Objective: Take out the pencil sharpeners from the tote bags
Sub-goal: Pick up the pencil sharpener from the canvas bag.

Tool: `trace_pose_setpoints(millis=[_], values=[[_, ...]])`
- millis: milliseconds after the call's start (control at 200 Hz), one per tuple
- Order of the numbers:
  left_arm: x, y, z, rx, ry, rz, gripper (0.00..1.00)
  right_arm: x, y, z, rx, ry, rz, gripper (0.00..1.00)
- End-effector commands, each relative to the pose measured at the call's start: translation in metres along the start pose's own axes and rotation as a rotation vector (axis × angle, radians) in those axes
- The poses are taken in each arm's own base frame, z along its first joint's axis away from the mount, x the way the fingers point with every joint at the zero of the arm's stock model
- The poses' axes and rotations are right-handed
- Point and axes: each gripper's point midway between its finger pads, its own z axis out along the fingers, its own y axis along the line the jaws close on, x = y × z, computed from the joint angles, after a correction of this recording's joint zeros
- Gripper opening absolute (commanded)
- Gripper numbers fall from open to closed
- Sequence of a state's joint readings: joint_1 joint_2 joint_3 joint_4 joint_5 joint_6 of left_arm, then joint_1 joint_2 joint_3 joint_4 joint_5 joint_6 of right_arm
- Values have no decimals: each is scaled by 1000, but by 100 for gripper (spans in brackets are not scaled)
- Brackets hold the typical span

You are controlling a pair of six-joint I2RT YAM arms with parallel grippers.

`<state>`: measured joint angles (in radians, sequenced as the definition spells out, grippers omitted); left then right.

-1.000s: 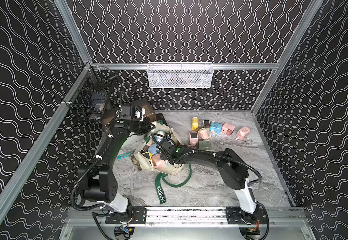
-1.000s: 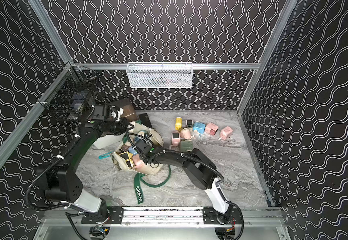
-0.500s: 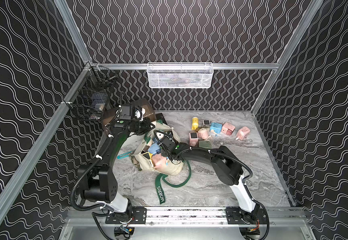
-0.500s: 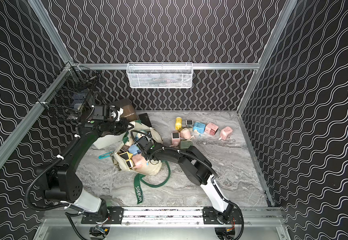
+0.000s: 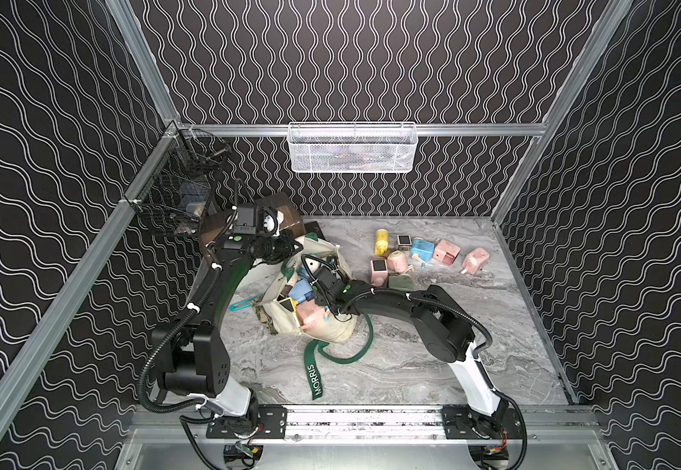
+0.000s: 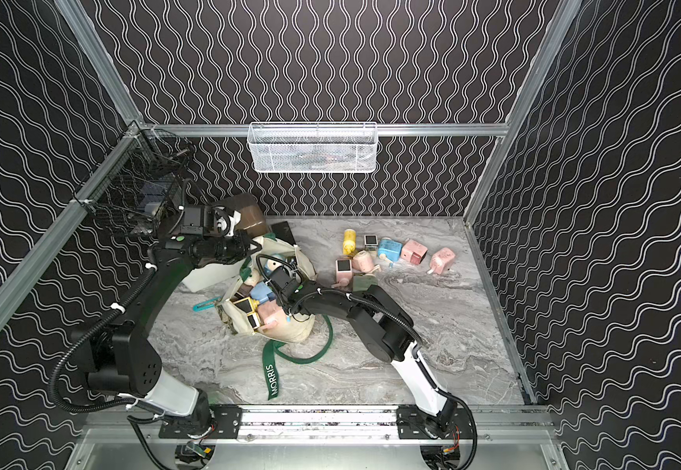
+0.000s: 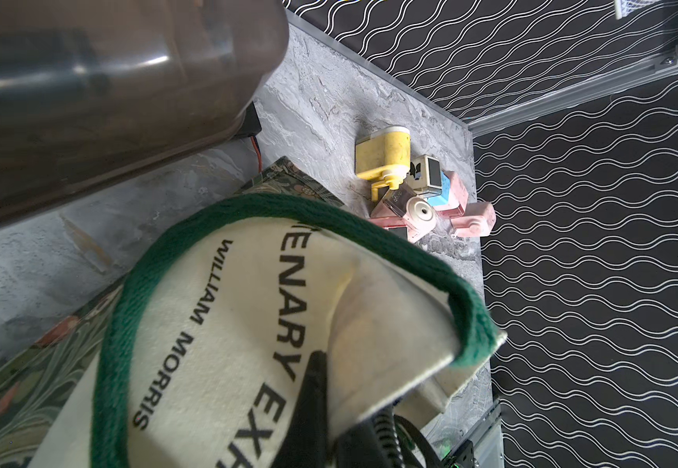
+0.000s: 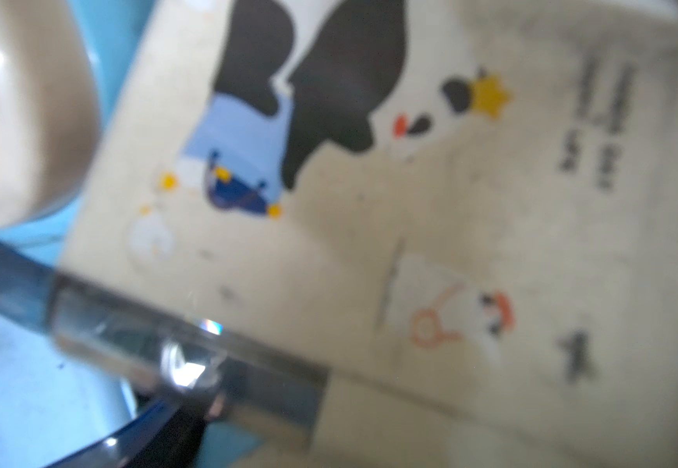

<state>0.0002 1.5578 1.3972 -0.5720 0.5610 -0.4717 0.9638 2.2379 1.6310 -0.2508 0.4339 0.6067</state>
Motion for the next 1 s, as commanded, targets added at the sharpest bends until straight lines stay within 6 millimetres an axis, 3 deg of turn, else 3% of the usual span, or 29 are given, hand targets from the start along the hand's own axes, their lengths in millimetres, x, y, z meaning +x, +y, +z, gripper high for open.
trace_pose_setpoints(millis=[0,310,620,711,906,996], values=[[1,-1,0,6,7,9,0,27,-7,-3,-7,106,-77,71],[0,-3,0,25,13,-2,0,10,-5,-18,-65,88,-108,67],[2,-6,-3,37,3,0,0,22,4,-9,-114,140,-101,53],[2,-7,-3,39,5,1,0,16,10,-23,-135,116,-121,48],[1,-7,-3,38,4,1,0,-8,22,-78,-254,54,-150,44],[1,-7,-2,37,4,0,0,-10,24,-96,-321,45,-165,44]])
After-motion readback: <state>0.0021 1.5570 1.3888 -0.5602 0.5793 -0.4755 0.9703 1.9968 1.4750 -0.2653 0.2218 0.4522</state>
